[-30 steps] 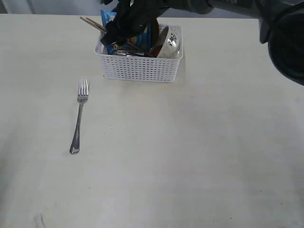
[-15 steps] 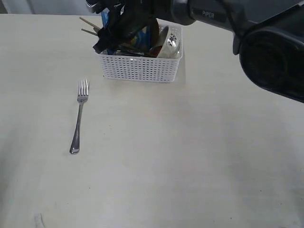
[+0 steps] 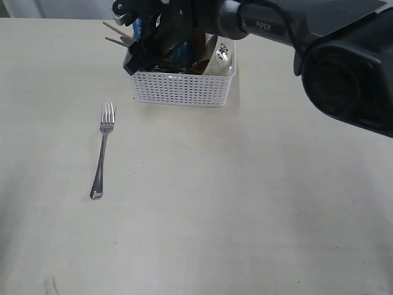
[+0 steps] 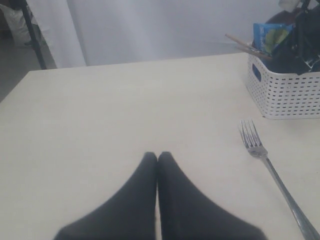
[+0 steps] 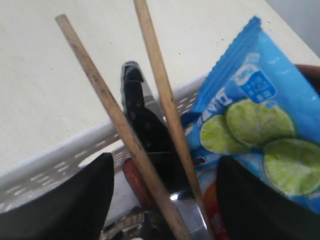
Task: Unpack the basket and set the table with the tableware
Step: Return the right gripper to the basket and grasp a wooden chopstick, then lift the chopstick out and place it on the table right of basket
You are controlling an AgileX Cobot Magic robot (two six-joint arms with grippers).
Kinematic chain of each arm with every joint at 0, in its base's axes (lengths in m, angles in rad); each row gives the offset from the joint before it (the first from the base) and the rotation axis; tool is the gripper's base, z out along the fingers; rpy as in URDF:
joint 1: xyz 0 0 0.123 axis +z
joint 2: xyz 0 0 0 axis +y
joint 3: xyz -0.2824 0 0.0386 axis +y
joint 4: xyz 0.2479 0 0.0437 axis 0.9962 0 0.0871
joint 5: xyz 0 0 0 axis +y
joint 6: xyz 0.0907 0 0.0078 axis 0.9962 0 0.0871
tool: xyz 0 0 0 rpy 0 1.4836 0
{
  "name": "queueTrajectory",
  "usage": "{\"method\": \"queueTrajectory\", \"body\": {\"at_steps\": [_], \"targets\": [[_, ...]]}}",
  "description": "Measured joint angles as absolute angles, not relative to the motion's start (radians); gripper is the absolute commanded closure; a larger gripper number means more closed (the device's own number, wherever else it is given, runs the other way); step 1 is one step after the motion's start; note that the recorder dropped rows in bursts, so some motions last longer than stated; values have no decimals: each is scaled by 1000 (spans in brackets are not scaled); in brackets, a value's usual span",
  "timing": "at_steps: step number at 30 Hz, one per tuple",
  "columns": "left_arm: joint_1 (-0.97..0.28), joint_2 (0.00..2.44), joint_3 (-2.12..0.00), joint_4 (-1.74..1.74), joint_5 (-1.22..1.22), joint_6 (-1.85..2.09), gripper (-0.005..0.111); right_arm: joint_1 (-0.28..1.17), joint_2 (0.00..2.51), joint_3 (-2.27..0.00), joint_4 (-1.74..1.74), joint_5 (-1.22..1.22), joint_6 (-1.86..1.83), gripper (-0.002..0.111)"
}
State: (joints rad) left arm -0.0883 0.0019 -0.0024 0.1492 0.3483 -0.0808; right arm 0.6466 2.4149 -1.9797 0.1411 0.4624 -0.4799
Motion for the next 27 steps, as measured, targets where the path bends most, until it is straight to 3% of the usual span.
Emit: {"method": "queueTrajectory", "body": {"at_steps": [3,8,9,27], "targets": [[-88,2,-2,149,348,-81,107,647,2417,-1980,141,460,-480,61],[-88,2,-2,149,348,-81,107,647,2421,-1980,124,458,-492,104],[-88,2,-2,149,348,-81,107,647,2421,-1980,121,453,-495,108],[-88,2,-2,149,348,-81,107,645,2303,-1980,80,594,-456,109]]}}
